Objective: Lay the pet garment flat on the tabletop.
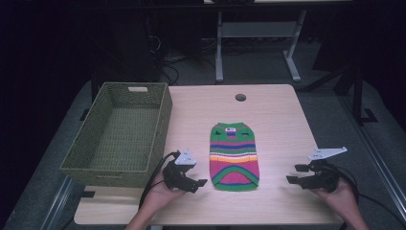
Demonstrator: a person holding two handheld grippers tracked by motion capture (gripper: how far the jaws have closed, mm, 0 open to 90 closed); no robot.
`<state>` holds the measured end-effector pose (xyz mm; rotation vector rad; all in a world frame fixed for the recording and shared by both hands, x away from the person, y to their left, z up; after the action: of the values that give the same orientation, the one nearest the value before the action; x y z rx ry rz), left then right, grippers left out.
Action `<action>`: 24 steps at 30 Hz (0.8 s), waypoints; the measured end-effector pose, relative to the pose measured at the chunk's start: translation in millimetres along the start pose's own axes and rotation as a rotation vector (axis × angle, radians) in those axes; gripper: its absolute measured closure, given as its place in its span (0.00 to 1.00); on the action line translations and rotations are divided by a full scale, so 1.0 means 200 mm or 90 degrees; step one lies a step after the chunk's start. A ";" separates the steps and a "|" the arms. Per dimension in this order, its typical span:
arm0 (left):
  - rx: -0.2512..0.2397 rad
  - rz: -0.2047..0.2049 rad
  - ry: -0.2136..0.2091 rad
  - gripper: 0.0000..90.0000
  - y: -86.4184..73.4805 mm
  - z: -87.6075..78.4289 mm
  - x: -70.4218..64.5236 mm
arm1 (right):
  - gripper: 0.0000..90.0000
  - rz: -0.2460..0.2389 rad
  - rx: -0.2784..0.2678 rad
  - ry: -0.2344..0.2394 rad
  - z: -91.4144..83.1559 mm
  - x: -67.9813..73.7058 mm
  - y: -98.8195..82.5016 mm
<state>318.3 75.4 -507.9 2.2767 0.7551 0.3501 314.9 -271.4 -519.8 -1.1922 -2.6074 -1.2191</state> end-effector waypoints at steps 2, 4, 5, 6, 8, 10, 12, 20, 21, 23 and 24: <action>-0.001 0.001 0.000 0.26 -0.01 -0.01 0.00 | 0.37 0.002 -0.005 -0.005 -0.01 0.01 -0.01; 0.000 0.000 0.000 0.26 -0.02 -0.02 -0.01 | 0.37 -0.005 -0.010 -0.006 -0.02 0.01 -0.02; 0.001 0.001 0.001 0.26 -0.03 -0.02 -0.01 | 0.37 0.002 -0.009 -0.008 -0.03 0.01 -0.03; 0.000 -0.002 0.001 0.26 -0.03 -0.02 -0.01 | 0.36 -0.002 -0.010 -0.008 -0.03 0.01 -0.04; -0.001 -0.004 0.001 0.26 -0.04 -0.03 -0.01 | 0.36 0.002 -0.013 -0.010 -0.04 0.01 -0.05; -0.003 -0.006 0.001 0.26 -0.05 -0.04 -0.01 | 0.35 0.001 -0.015 -0.014 -0.05 0.01 -0.06; -0.006 -0.013 0.000 0.26 -0.06 -0.04 -0.02 | 0.35 -0.001 -0.019 -0.015 -0.06 0.02 -0.08; -0.015 -0.012 -0.003 0.26 -0.08 -0.06 -0.05 | 0.34 -0.002 -0.036 -0.019 -0.11 0.05 -0.11; -0.014 -0.011 -0.005 0.26 -0.08 -0.06 -0.05 | 0.34 -0.002 -0.038 -0.020 -0.11 0.05 -0.11; -0.018 -0.017 -0.007 0.26 -0.09 -0.06 -0.06 | 0.33 -0.007 -0.039 -0.023 -0.12 0.06 -0.12; -0.011 -0.004 -0.006 0.26 -0.10 -0.06 -0.06 | 0.33 0.000 -0.038 -0.021 -0.12 0.07 -0.13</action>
<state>294.7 87.0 -513.5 2.2577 0.7521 0.3411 281.8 -288.9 -515.8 -1.2322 -2.6109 -1.2981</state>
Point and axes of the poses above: each handheld gripper's, and its own axes: z roughly forward along the jaws, y roughly out of its top, x roughly to its left, the point moved 9 cm from there along z, roughly forward along the jaws, and after that the axes turned 9 degrees about y, right-handed, at the moved point
